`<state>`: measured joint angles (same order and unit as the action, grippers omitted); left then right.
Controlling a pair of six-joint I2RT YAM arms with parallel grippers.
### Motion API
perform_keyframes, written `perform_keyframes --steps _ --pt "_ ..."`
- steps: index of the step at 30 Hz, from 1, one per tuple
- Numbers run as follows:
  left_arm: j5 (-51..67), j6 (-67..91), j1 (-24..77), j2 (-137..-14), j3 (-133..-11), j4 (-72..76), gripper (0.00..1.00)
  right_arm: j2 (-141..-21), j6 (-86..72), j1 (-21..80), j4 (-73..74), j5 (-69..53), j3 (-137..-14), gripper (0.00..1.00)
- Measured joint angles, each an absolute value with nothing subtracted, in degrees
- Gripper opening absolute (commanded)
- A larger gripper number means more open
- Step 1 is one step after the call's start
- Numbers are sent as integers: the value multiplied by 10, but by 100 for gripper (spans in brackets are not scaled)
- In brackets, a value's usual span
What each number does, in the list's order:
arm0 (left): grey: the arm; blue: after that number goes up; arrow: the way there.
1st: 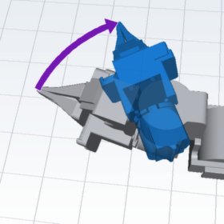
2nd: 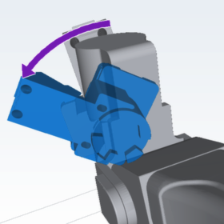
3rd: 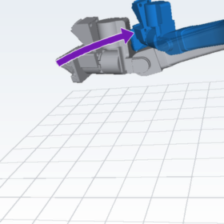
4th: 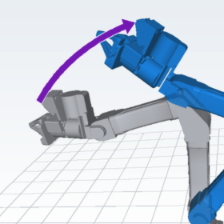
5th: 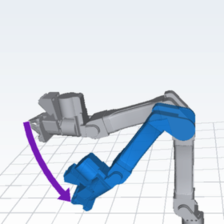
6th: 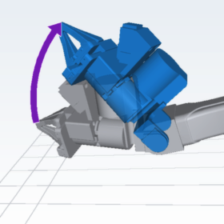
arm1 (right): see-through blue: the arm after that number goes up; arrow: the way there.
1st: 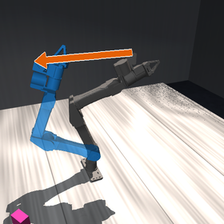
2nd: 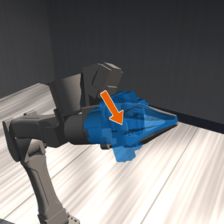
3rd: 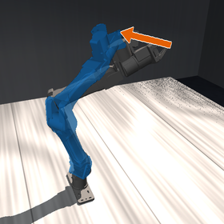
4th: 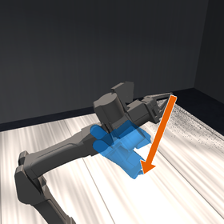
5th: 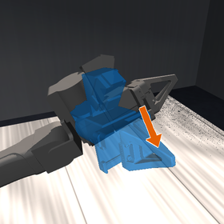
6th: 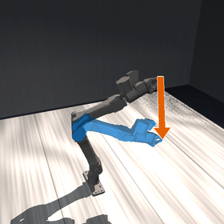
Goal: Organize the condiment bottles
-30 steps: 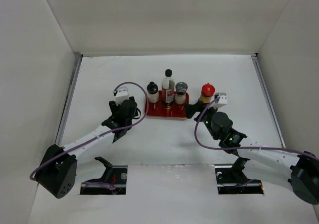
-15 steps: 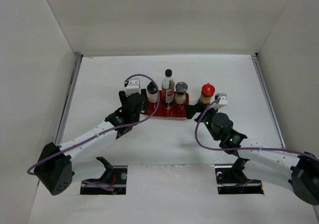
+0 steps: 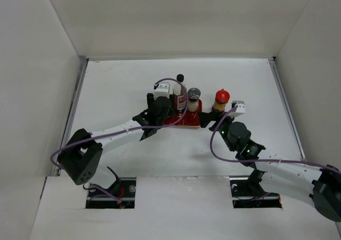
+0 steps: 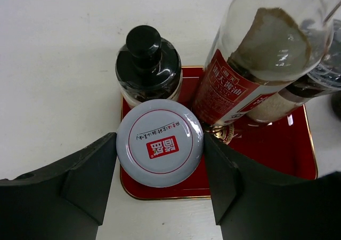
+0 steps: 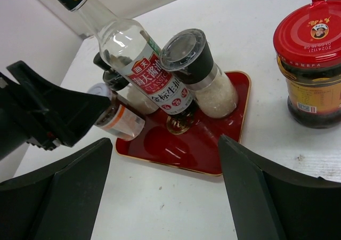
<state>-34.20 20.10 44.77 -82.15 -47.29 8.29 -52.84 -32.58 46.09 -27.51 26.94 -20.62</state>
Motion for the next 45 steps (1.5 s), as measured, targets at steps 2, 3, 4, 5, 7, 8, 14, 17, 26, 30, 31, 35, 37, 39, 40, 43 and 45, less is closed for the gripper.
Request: perform_keyframes --steps 2,3,4,5,7,8,14,17,26,30,31,35,37,39,40,43,45 --pt "-338 201 448 -833 -473 89 31 -528 -326 461 -275 269 -206 87" --pt "-338 201 448 -837 -473 93 31 -528 -326 460 -275 269 -206 87" --pt "-338 201 448 -841 -473 97 31 -528 -326 460 -275 269 -206 88" --pt "-337 201 448 -846 -473 103 31 -528 -326 460 -275 269 -206 88" --pt "-338 201 450 -857 -473 114 32 -529 -326 457 -275 269 -206 88" --pt "-338 201 452 -862 -473 118 33 -529 -326 457 -275 269 -206 88" --pt "-337 201 466 -889 -472 125 41 -534 -326 453 -275 270 -206 88" --pt "-339 202 469 -889 -467 135 50 -537 -325 451 -275 270 -206 87" --pt "-359 204 470 -850 -432 150 85 -545 -312 450 -274 281 -206 35" --pt "-362 203 470 -786 -414 166 89 -536 -306 451 -270 316 -206 22" --pt "-362 204 470 -766 -408 170 89 -536 -304 452 -265 323 -208 23" --pt "-359 203 464 -686 -382 189 86 -551 -299 455 -229 342 -239 52" --pt "-357 204 453 -658 -361 211 80 -565 -295 454 -209 350 -264 72" --pt "-356 205 436 -635 -332 229 71 -574 -288 450 -188 362 -288 79" --pt "-356 207 426 -626 -315 236 68 -578 -283 448 -175 370 -301 81" --pt "-358 215 403 -588 -256 246 66 -590 -270 437 -147 395 -337 87" --pt "-358 224 390 -555 -215 255 66 -594 -261 428 -130 413 -352 91"
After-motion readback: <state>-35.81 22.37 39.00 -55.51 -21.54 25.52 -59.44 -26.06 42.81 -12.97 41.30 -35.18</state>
